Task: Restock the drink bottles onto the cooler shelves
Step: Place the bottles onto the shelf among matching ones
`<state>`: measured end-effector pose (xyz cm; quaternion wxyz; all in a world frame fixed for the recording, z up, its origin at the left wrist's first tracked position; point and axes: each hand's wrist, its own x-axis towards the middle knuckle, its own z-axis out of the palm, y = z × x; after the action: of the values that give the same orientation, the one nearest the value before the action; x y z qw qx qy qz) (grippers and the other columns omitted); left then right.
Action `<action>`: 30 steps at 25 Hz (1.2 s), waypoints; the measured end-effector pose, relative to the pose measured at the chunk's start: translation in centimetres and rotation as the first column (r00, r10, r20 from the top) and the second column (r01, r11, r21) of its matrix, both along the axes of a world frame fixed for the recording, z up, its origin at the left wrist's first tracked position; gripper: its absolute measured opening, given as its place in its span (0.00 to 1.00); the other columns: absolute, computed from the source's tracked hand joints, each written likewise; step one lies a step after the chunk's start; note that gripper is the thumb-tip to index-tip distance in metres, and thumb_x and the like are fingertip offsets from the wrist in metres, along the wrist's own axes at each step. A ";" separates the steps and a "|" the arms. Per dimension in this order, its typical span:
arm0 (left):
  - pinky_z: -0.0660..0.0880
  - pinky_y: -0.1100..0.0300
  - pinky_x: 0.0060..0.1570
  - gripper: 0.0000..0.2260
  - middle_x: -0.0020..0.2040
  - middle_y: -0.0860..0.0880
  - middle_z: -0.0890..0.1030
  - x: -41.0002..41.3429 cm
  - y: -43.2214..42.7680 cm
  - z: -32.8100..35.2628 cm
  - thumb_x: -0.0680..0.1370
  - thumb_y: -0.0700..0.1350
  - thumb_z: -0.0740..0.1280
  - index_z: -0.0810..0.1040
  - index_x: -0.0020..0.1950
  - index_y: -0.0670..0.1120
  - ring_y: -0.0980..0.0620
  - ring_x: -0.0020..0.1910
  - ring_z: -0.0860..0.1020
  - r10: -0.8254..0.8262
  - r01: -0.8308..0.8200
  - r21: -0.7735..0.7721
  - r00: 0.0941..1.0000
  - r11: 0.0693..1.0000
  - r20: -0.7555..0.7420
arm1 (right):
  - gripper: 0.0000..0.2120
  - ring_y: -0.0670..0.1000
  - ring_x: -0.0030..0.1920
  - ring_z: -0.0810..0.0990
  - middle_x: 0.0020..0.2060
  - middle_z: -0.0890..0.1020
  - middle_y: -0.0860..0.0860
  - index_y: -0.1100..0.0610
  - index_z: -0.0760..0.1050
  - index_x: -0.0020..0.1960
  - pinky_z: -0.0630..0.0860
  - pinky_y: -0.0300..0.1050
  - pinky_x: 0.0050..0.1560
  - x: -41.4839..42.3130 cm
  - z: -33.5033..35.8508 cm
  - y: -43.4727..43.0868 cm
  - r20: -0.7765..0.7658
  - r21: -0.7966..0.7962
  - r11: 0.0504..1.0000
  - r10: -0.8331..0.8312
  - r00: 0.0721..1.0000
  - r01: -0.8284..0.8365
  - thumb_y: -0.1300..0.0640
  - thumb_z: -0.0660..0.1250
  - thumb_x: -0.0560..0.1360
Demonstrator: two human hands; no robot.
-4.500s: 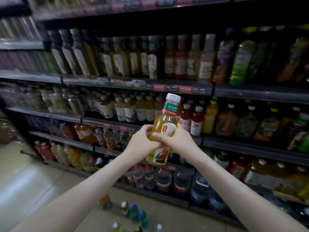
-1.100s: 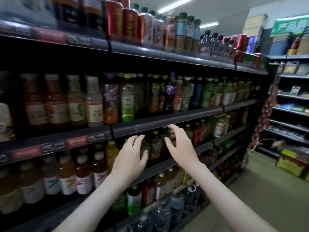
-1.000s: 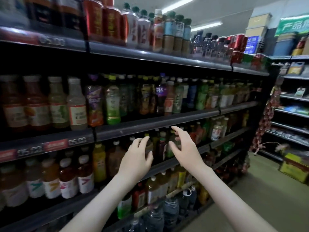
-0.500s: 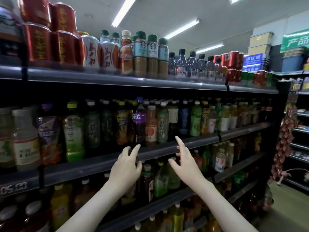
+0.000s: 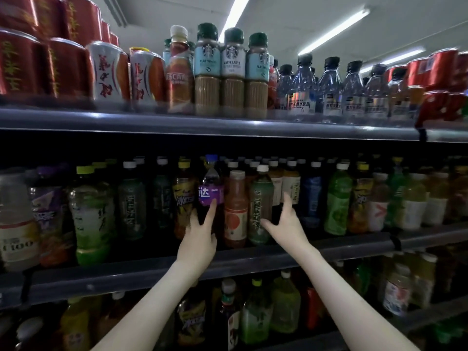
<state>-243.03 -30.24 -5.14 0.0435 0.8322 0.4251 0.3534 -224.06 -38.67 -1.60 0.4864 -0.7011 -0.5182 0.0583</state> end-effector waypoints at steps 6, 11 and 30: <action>0.74 0.64 0.40 0.34 0.76 0.36 0.48 3.0 0.5 -0.9 0.82 0.45 0.57 0.34 0.71 0.68 0.42 0.57 0.76 0.116 -0.116 0.046 0.993 0.992 0.009 | 0.52 0.54 0.69 0.69 0.73 0.64 0.55 0.41 0.31 0.75 0.70 0.52 0.66 3.2 -1.5 5.4 -0.047 0.030 0.979 0.203 0.978 -0.202 0.53 0.71 0.74; 0.76 0.58 0.51 0.31 0.77 0.40 0.52 2.2 0.1 -1.4 0.82 0.47 0.58 0.41 0.75 0.64 0.40 0.68 0.68 0.137 -0.137 0.126 0.991 0.982 0.013 | 0.49 0.56 0.64 0.74 0.68 0.70 0.55 0.33 0.32 0.73 0.73 0.51 0.60 4.0 -2.5 5.4 -0.021 0.174 0.966 0.196 0.980 -0.189 0.54 0.70 0.75; 0.78 0.51 0.49 0.32 0.70 0.34 0.65 -15.9 4.3 0.0 0.72 0.37 0.71 0.63 0.74 0.44 0.35 0.65 0.70 0.278 -0.255 0.269 0.959 0.929 -0.052 | 0.50 0.53 0.63 0.76 0.68 0.71 0.52 0.30 0.36 0.72 0.75 0.55 0.63 -18.8 -2.0 8.1 -0.035 0.321 0.876 0.390 0.920 -0.360 0.58 0.71 0.74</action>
<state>-258.93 -25.96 -5.17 -0.1330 0.7800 0.4858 0.3713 -242.88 -30.59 -3.64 0.5941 -0.4989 -0.6223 0.1042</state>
